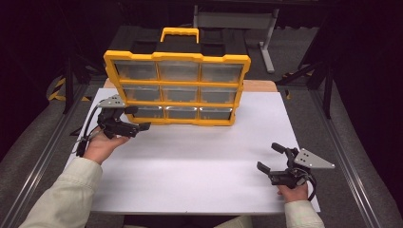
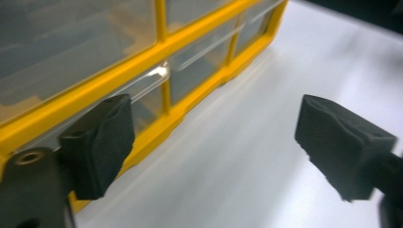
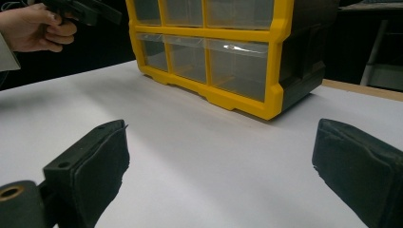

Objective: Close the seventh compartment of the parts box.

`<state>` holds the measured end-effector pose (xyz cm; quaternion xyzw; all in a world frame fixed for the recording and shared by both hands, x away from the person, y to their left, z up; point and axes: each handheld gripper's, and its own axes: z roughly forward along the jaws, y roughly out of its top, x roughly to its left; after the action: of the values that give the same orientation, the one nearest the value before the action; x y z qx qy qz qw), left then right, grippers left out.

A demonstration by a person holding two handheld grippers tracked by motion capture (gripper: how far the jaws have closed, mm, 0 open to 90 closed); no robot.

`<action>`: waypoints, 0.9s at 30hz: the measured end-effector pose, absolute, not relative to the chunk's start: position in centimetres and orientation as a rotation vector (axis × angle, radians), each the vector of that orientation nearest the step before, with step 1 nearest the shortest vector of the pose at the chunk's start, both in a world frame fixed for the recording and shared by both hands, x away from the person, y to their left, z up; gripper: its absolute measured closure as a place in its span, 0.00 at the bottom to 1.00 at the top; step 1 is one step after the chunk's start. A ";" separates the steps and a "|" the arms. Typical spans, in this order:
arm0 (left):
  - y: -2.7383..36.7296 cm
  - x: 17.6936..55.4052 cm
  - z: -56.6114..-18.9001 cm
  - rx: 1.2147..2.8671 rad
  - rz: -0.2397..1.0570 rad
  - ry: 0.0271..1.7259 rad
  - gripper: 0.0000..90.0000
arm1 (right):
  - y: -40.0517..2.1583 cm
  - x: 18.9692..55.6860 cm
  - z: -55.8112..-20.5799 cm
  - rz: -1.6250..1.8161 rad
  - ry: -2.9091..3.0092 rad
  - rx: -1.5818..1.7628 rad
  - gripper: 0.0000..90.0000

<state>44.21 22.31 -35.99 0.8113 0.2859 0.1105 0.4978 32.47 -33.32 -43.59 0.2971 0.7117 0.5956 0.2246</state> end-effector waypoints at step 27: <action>26.1 35.9 -40.2 1.641 0.335 0.625 0.03 | -33.1 32.7 -43.2 1.511 2.036 0.791 0.03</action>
<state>35.94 26.12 -40.23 0.7154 0.2724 0.1462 0.6266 32.69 -33.11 -43.17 0.2891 0.7442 0.5522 0.2403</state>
